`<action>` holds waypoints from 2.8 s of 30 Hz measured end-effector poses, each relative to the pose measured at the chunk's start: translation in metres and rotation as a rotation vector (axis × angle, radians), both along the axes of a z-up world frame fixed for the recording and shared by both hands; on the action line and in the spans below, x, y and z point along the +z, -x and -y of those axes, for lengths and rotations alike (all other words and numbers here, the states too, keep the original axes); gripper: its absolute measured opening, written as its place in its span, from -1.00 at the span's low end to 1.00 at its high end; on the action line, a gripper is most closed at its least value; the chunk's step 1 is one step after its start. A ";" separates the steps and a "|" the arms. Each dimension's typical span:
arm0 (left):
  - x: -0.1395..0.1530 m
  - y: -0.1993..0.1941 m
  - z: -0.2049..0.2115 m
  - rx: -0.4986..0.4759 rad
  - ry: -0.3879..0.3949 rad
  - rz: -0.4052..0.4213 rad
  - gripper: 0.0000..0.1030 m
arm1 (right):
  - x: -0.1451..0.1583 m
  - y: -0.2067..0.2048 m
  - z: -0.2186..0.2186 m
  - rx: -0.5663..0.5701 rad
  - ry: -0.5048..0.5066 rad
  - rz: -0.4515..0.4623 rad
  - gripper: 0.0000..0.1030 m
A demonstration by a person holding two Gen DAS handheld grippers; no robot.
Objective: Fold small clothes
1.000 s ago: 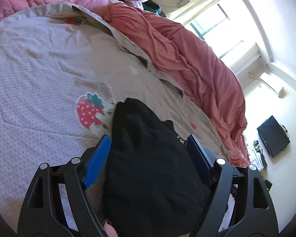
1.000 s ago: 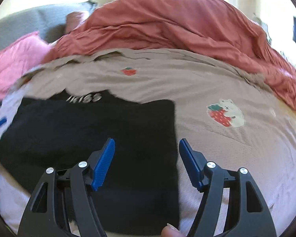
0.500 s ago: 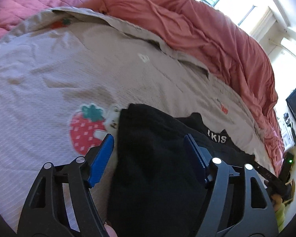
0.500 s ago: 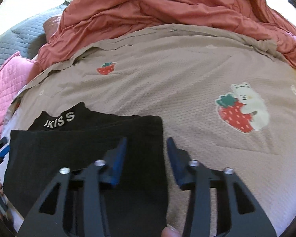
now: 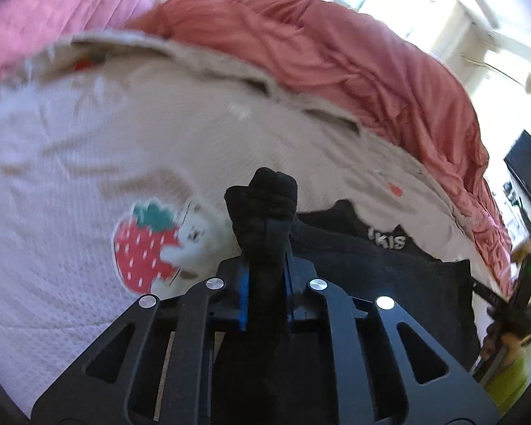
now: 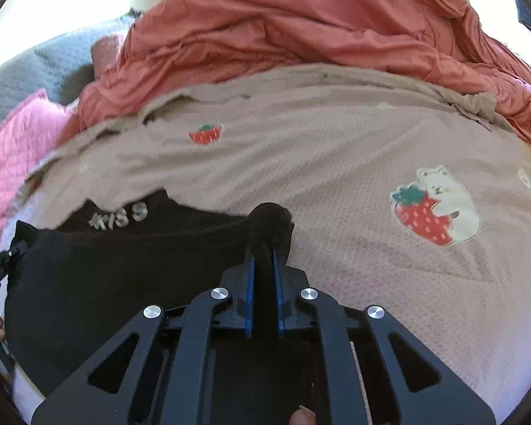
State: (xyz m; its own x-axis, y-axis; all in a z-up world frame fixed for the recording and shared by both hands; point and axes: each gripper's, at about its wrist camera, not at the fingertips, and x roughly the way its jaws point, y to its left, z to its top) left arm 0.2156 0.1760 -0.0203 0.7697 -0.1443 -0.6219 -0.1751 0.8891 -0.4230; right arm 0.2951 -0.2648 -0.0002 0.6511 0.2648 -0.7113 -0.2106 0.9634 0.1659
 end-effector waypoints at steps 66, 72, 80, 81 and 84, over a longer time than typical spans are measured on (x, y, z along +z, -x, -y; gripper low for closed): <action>0.050 0.060 0.008 0.109 -0.125 0.039 0.81 | 0.049 0.110 -0.041 0.049 0.133 0.181 0.85; 0.048 0.072 0.000 0.127 -0.112 0.032 0.81 | 0.058 0.124 -0.063 0.100 0.117 0.194 0.87; 0.039 0.084 -0.018 0.160 -0.093 -0.006 0.81 | 0.061 0.142 -0.110 0.211 0.116 0.199 0.88; 0.038 0.085 -0.020 0.164 -0.088 -0.007 0.81 | 0.061 0.144 -0.116 0.226 0.117 0.198 0.88; 0.039 0.089 -0.026 0.178 -0.078 0.002 0.81 | 0.058 0.150 -0.135 0.273 0.112 0.189 0.88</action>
